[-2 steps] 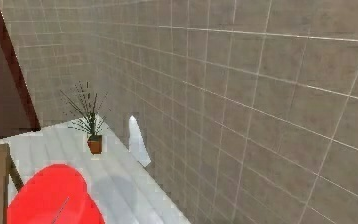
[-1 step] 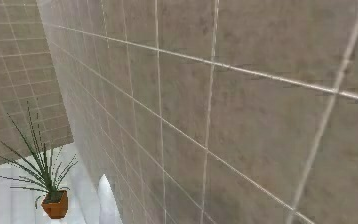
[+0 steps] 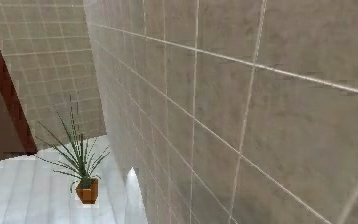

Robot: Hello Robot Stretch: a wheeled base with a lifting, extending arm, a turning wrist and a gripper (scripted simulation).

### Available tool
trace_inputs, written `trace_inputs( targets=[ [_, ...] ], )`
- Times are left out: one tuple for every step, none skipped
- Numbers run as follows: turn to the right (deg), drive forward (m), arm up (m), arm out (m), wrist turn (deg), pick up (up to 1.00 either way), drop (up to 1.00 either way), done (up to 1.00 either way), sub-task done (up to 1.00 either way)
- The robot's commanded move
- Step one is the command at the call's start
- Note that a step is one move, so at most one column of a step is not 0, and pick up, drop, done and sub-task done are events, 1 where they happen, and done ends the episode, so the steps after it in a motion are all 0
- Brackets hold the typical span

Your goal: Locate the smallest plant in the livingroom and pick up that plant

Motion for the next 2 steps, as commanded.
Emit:
trace_inputs(
  targets=[
    [0.0,0.25,0.00,0.00,0.0,0.00,0.00,0.00,0.00],
    [-3.0,0.00,0.00,0.00,0.0,0.00,0.00,0.00,0.00]
  ],
)
